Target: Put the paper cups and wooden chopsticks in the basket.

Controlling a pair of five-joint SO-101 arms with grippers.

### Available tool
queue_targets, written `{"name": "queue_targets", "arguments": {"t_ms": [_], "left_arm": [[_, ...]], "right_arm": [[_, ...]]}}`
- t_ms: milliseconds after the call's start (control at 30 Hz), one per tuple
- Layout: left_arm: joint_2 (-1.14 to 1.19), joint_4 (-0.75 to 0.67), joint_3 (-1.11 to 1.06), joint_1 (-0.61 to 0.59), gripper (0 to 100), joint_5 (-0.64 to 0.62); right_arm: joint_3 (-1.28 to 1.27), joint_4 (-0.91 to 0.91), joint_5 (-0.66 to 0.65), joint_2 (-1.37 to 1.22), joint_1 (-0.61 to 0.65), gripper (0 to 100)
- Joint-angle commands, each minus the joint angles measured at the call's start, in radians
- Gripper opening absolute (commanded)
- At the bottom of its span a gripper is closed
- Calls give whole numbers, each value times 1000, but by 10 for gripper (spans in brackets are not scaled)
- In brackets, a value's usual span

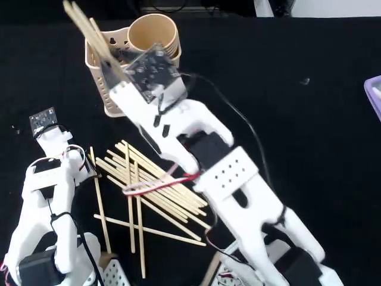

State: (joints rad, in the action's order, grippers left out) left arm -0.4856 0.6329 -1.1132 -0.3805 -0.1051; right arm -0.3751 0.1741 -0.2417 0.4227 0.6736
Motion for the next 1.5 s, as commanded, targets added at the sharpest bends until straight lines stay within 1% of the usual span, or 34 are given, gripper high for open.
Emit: {"name": "queue_targets", "arguments": {"t_ms": [0,67,300,367,533,700,867,900,967,1033,1133,1233,1367,1467], "left_arm": [[-31,-11,7,-1,177,6],[-31,-11,7,-1,177,6],[-31,-11,7,-1,177,6],[-31,-11,7,-1,177,6],[-31,-11,7,-1,177,6],[-31,-11,7,-1,177,6],[-31,-11,7,-1,177,6],[-31,-11,7,-1,177,6],[-31,-11,7,-1,177,6],[-31,-11,7,-1,177,6],[-31,-11,7,-1,177,6],[-31,-11,7,-1,177,6],[-31,-9,8,-1,177,6],[-31,-8,8,-1,177,6]], "right_arm": [[51,-345,11,-93,12,11],[125,-397,11,-179,9,11],[501,-393,20,-516,-52,11],[581,-328,20,-593,-55,11],[750,-97,20,-725,-60,12],[862,34,18,-803,-66,19],[911,130,17,-808,-66,158],[926,158,18,-808,-66,171],[957,219,18,-806,-69,162],[992,311,17,-791,-71,149],[1021,502,12,-722,-71,148],[1023,736,12,-618,-68,145],[1020,1115,11,-504,-64,149],[1000,1290,14,-486,-52,148]]}}
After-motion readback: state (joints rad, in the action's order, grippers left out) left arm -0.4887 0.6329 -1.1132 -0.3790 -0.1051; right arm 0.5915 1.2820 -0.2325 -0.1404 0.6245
